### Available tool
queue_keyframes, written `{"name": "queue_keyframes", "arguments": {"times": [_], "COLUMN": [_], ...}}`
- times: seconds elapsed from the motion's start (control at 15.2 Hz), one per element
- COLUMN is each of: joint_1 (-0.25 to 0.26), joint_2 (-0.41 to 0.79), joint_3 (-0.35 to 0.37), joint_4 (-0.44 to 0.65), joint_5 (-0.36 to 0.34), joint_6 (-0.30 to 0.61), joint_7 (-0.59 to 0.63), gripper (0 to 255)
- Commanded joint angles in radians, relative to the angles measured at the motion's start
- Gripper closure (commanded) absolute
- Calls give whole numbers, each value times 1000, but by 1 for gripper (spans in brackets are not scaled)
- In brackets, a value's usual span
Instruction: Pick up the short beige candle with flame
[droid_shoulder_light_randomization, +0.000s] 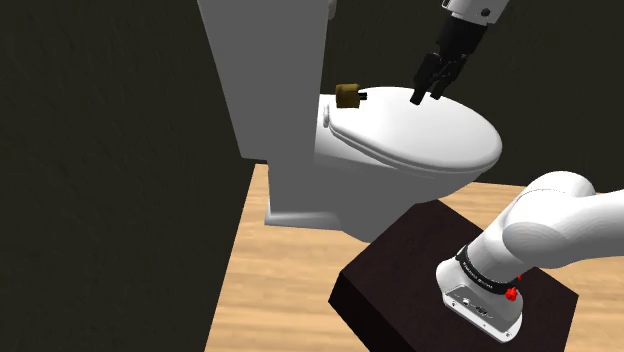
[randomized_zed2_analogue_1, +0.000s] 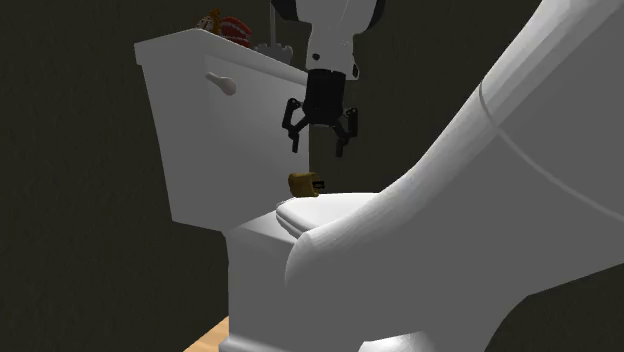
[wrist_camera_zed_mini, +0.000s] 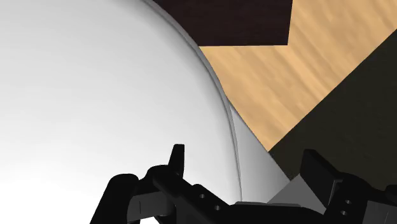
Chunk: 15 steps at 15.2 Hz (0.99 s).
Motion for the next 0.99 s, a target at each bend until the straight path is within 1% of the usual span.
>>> {"name": "queue_keyframes", "arguments": {"times": [0.0,0.46,0.92], "joint_1": [0,35,54], "joint_2": [0,354,707], "joint_3": [0,-68,-99], "joint_4": [0,249,571], "joint_5": [0,-43,-54], "joint_6": [0,4,-59], "joint_7": [0,-184,-354], "gripper": [0,0,0]}}
